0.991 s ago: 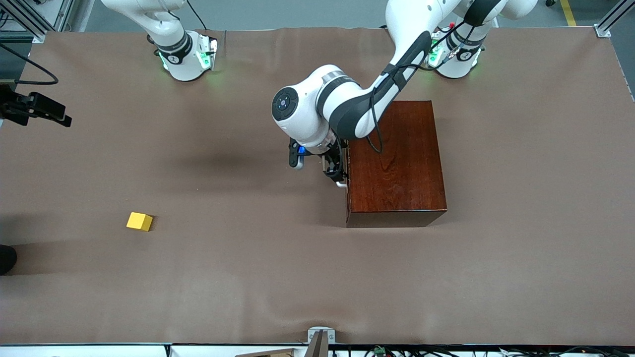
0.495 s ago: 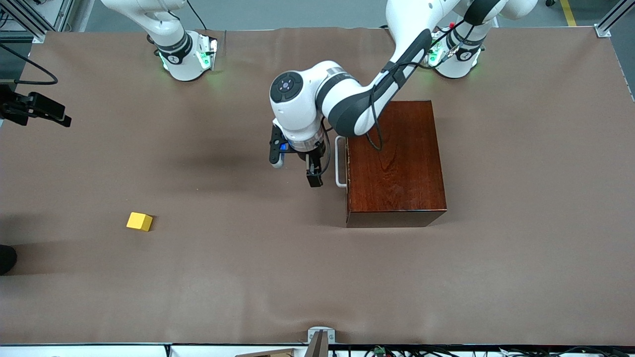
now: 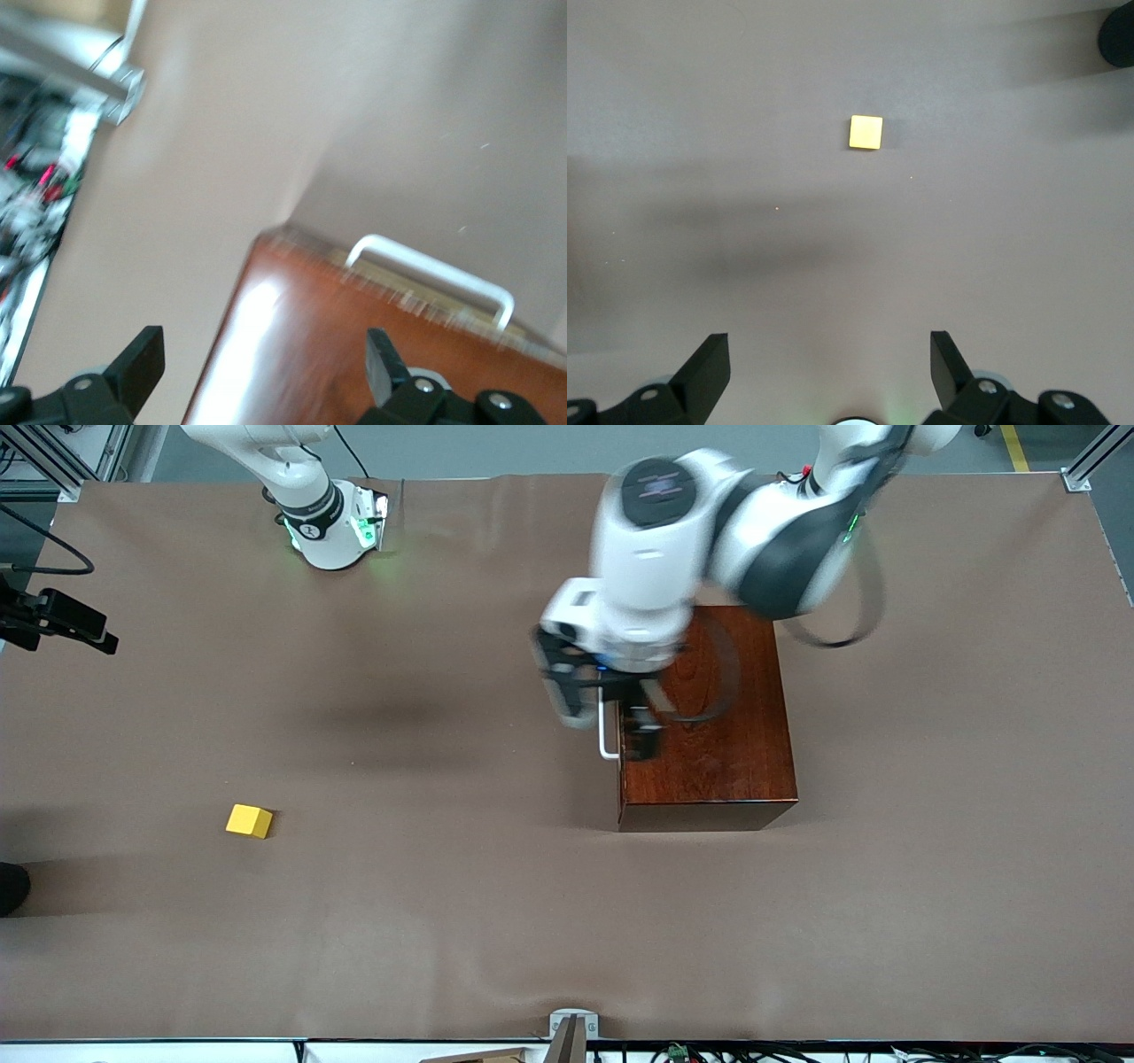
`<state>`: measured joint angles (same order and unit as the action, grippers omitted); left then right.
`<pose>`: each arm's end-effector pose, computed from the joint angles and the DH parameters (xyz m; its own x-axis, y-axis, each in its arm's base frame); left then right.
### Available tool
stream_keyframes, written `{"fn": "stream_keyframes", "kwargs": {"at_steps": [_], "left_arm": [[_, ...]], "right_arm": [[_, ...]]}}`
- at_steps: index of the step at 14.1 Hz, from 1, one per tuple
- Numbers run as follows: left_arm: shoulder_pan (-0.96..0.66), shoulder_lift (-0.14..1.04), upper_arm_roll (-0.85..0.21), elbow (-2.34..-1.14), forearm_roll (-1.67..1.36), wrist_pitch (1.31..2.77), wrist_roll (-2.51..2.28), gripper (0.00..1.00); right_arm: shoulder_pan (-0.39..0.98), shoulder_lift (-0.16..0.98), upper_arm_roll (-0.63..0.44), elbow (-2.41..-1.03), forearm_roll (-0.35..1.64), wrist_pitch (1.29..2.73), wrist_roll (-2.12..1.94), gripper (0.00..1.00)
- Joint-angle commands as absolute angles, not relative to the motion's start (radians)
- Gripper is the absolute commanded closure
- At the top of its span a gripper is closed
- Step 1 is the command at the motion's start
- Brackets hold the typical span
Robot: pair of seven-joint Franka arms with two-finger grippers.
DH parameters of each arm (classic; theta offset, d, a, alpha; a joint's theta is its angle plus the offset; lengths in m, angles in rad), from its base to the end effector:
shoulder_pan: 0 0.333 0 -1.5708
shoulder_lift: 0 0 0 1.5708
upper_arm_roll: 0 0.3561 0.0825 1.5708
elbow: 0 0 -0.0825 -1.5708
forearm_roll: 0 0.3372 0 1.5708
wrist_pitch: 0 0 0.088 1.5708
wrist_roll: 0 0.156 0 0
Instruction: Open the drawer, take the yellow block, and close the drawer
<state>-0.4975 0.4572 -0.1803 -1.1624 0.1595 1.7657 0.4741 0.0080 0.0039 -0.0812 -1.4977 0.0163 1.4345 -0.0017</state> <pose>0.5613 -0.3867 0.5443 0.4033 -0.9098 0.0982 -0.8995 -0.4138 -0.1404 0.4908 -0.0332 0.6329 0.9954 -0.0691 -0.0670 -0.0703 -0.9974 -0.0161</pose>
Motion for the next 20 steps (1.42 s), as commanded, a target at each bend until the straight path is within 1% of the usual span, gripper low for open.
{"fn": "stream_keyframes", "kwargs": {"at_steps": [1,5,7,8,10,12,13,17,20], "left_arm": [[-0.359,0.367,-0.189,-1.206,0.121,1.700,0.456,0.00],[-0.160,0.310,-0.195,-1.206,0.120,1.608,0.472,0.00],[-0.105,0.278,-0.192,-1.207,0.118,1.569,0.472,0.00],[-0.100,0.262,-0.186,-1.207,0.114,1.536,0.472,0.00],[-0.100,0.238,-0.114,-1.213,0.107,1.455,0.440,0.00],[-0.112,0.215,-0.036,-1.229,0.059,1.444,0.401,0.00],[-0.117,0.203,-0.019,-1.233,0.052,1.436,0.343,0.00],[-0.121,0.144,-0.015,-1.301,0.045,1.436,0.019,0.00],[-0.118,0.114,-0.012,-1.351,0.015,1.448,-0.051,0.00]], "right_arm": [[-0.008,-0.008,-0.071,-1.496,0.020,1.430,0.014,0.00],[-0.008,-0.008,-0.071,-1.496,0.020,1.427,0.014,0.00],[-0.006,-0.008,-0.071,-1.496,0.020,1.425,0.014,0.00],[-0.006,-0.008,-0.071,-1.496,0.020,1.424,0.014,0.00],[-0.006,-0.008,-0.071,-1.496,0.020,1.424,0.014,0.00],[-0.006,-0.008,-0.071,-1.496,0.020,1.422,0.014,0.00],[-0.006,-0.008,-0.071,-1.496,0.020,1.422,0.014,0.00],[-0.006,-0.008,-0.071,-1.496,0.020,1.422,0.014,0.00],[-0.006,-0.008,-0.071,-1.496,0.020,1.422,0.014,0.00]]}}
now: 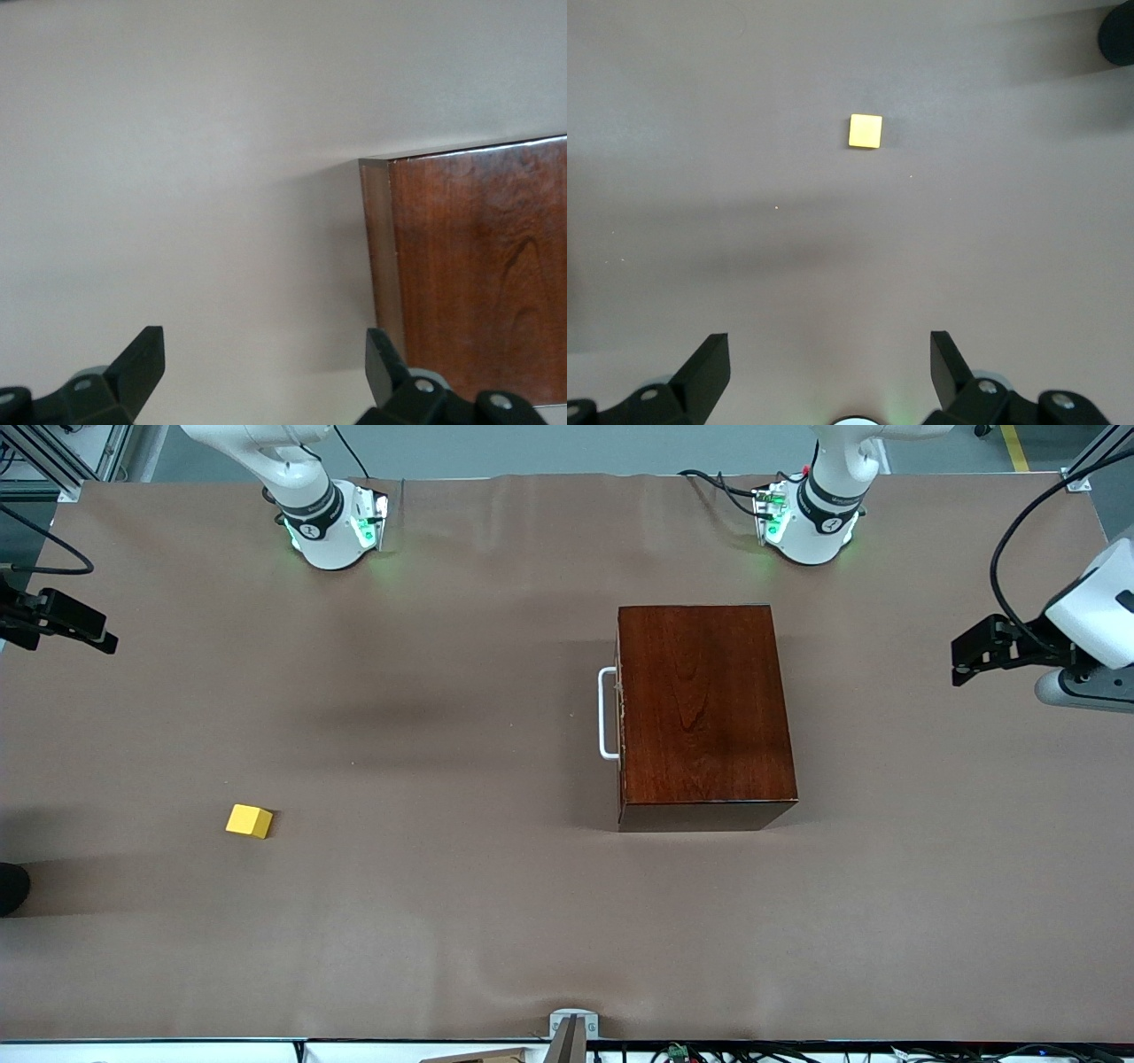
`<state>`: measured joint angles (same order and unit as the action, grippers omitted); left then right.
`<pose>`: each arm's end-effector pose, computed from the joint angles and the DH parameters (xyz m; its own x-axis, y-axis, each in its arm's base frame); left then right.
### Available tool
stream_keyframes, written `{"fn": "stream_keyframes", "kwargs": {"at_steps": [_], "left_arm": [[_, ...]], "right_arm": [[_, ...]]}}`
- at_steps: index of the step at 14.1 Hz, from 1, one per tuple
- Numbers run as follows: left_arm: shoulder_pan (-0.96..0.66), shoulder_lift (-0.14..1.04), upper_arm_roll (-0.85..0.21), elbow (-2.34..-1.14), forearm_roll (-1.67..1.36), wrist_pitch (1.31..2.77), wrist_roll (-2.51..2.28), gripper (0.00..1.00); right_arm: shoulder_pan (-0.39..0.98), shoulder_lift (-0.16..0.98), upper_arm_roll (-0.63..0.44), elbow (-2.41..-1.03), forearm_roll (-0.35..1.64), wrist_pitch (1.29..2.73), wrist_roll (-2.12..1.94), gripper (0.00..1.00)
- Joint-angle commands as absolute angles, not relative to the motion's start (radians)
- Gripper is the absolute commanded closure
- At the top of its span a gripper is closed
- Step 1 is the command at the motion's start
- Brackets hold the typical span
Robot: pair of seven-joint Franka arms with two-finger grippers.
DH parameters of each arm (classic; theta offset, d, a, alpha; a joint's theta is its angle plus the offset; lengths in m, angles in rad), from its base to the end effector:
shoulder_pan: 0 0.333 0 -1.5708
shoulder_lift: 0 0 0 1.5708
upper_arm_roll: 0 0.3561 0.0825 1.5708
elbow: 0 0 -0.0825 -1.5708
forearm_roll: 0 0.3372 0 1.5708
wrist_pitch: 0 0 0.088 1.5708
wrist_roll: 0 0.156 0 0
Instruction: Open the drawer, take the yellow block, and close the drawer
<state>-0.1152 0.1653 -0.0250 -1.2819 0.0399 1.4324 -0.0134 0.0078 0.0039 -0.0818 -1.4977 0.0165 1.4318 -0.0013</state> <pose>0.5458 -0.0689 0.6370 0.9926 -0.1207 -0.0142 -0.1212 -0.9920 -0.0357 0.4903 -0.0335 0.6327 0.9951 -0.0702 -0.0697 -0.0715 -0.9973 -0.0162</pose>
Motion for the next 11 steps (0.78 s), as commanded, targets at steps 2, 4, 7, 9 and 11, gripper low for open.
{"fn": "stream_keyframes", "kwargs": {"at_steps": [2,4,7,9,11], "left_arm": [[-0.118,0.066,0.023,-1.422,-0.021,1.479,-0.049,0.00],[-0.118,0.003,0.041,-1.537,-0.040,1.546,-0.049,0.00],[-0.117,-0.029,0.043,-1.592,-0.040,1.566,-0.049,0.00],[-0.115,-0.031,0.043,-1.592,-0.040,1.562,-0.048,0.00],[-0.109,-0.029,0.041,-1.586,-0.040,1.559,-0.040,0.00]], "right_arm": [[-0.006,-0.008,-0.071,-1.497,0.020,1.422,0.014,0.00],[-0.006,-0.008,-0.071,-1.497,0.020,1.422,0.014,0.00],[-0.006,-0.008,-0.071,-1.497,0.020,1.420,0.014,0.00],[-0.006,-0.008,-0.071,-1.497,0.018,1.420,0.014,0.00],[-0.006,-0.006,-0.071,-1.497,0.018,1.420,0.014,0.00]]}}
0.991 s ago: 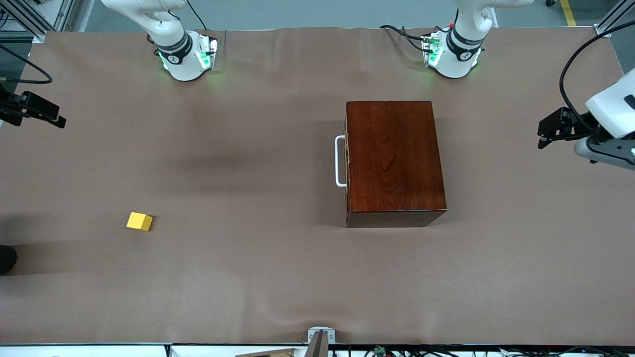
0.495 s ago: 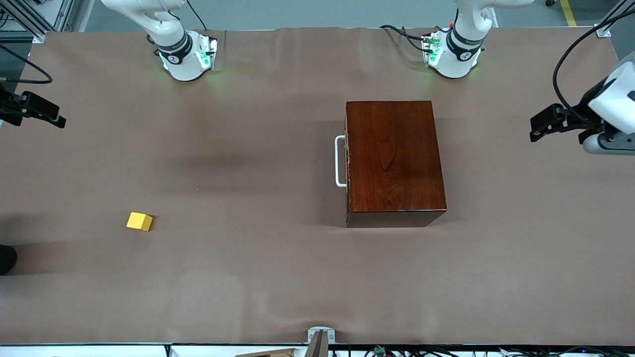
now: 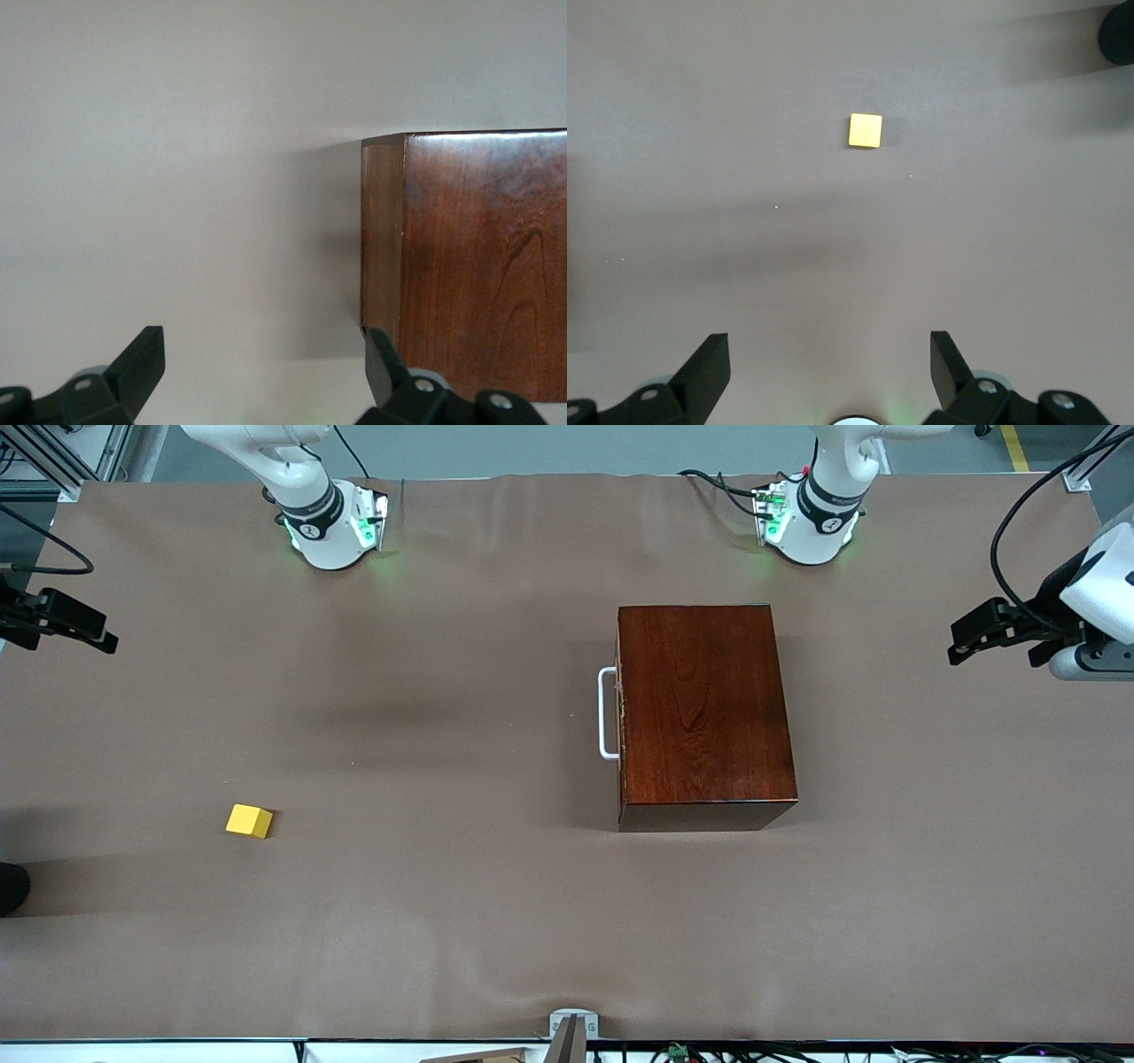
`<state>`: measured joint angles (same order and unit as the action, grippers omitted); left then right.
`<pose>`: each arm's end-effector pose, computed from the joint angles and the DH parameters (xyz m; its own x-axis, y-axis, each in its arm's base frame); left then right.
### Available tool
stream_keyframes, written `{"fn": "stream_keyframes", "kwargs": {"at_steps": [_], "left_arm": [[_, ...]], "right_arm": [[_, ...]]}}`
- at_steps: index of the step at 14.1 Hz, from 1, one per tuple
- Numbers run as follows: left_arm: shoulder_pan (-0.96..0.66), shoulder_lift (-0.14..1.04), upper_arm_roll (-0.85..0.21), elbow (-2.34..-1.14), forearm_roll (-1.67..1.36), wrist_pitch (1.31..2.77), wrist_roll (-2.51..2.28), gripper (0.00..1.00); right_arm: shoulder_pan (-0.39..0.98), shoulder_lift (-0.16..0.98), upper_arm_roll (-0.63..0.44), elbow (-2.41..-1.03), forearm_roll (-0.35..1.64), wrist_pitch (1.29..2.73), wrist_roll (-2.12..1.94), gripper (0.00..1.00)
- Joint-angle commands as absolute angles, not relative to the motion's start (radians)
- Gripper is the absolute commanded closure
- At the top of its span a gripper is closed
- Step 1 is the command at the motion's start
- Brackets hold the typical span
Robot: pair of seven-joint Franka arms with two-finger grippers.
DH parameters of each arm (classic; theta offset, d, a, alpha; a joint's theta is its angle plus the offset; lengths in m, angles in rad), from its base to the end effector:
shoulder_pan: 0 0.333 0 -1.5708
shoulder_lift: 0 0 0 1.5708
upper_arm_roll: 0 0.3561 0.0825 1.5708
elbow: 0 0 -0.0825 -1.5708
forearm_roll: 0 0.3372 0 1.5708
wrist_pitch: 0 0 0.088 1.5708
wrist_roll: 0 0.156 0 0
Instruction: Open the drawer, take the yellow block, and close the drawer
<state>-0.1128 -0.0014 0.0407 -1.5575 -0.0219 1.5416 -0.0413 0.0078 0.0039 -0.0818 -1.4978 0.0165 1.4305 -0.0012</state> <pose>0.5021 -0.0397 0.6194 0.9994 -0.0314 -0.0154 -0.0311 -0.9993 0.0213 0.4901 -0.0335 0.6325 0.9950 -0.0703 -0.0711 -0.0716 -0.9973 -0.0162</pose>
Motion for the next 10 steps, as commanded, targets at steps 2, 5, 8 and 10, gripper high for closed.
{"fn": "stream_keyframes", "kwargs": {"at_steps": [2,5,8,10], "left_arm": [[-0.107,-0.028,0.041,-1.586,-0.040,1.557,-0.040,0.00],[-0.107,-0.026,0.041,-1.585,-0.038,1.552,-0.049,0.00],[-0.107,-0.026,0.041,-1.583,-0.037,1.552,-0.049,0.00],[-0.109,-0.028,0.040,-1.582,-0.037,1.552,-0.054,0.00]], "right_arm": [[-0.006,-0.006,-0.071,-1.497,0.020,1.420,0.014,0.00],[-0.006,-0.006,-0.071,-1.497,0.018,1.420,0.014,0.00],[-0.006,-0.006,-0.071,-1.497,0.020,1.420,0.014,0.00],[-0.006,-0.006,-0.071,-1.497,0.018,1.420,0.014,0.00]]}}
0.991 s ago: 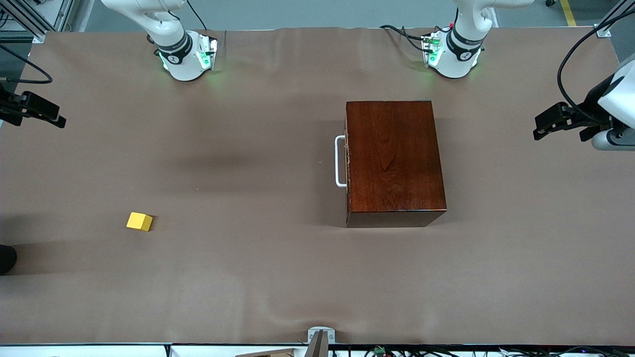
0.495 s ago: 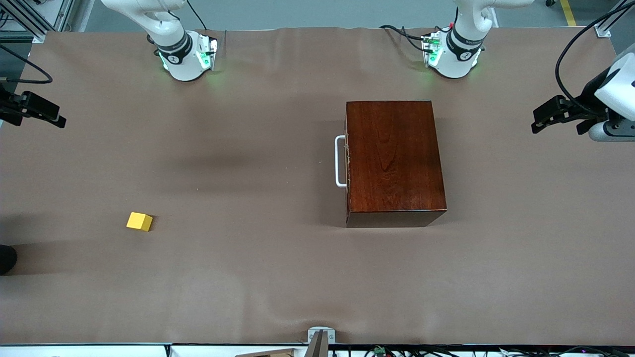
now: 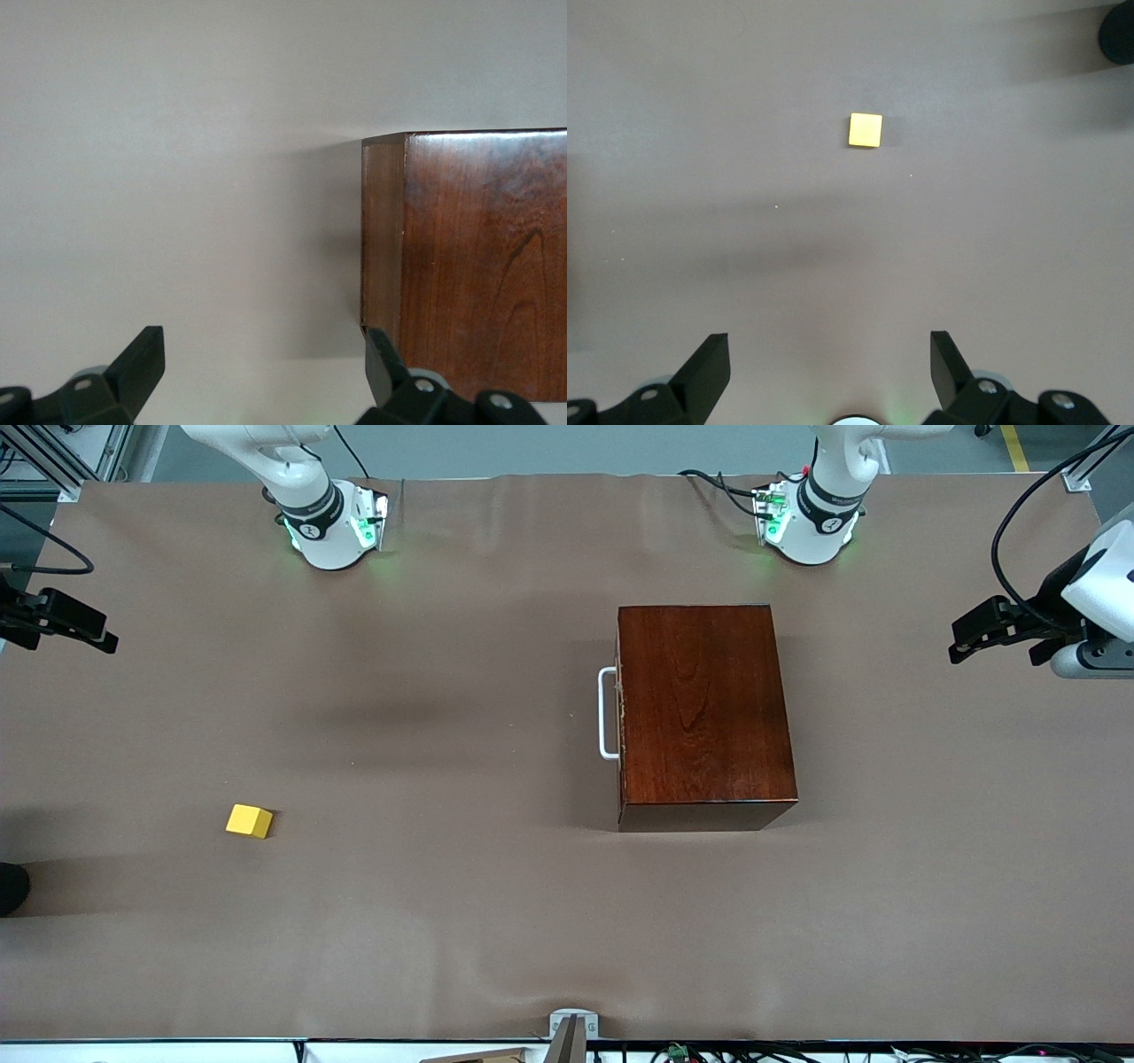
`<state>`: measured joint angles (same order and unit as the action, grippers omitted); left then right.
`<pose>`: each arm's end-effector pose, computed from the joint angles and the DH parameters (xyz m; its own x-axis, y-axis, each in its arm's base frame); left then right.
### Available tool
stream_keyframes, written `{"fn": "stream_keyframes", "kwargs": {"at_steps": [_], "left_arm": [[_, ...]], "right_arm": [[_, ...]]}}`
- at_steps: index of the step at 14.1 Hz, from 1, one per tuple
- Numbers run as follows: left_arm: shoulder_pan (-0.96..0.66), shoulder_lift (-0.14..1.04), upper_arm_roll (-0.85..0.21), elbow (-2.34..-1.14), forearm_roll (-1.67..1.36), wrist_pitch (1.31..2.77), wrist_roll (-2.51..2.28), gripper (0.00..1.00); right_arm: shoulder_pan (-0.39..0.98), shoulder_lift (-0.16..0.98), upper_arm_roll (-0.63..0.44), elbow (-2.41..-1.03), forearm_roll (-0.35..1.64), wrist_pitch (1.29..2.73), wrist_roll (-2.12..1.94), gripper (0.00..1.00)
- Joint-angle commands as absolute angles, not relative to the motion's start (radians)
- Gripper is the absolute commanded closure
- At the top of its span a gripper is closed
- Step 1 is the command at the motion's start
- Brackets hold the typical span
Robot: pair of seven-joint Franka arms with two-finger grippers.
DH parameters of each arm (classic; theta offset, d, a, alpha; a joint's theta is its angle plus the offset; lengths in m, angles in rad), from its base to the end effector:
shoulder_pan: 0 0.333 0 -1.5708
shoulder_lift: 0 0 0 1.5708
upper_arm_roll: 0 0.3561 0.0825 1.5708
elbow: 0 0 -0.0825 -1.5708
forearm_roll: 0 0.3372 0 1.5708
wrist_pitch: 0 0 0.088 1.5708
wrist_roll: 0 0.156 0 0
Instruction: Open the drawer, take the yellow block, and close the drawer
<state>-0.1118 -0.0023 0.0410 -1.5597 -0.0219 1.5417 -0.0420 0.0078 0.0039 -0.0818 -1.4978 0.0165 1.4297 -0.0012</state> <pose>0.5018 -0.0390 0.6190 0.9994 -0.0294 -0.0166 -0.0291 -0.9994 0.0213 0.4900 -0.0335 0.6325 0.9949 -0.0703 -0.0719 -0.0716 -0.9973 -0.0162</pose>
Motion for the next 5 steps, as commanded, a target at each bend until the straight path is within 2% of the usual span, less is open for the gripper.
{"fn": "stream_keyframes", "kwargs": {"at_steps": [1,5], "left_arm": [[-0.109,-0.028,0.038,-1.582,-0.037,1.552,-0.055,0.00],[-0.109,-0.028,0.037,-1.575,-0.028,1.552,-0.054,0.00]], "right_arm": [[-0.006,-0.006,-0.071,-1.497,0.018,1.420,0.014,0.00],[-0.006,-0.006,-0.071,-1.497,0.020,1.419,0.014,0.00]]}}
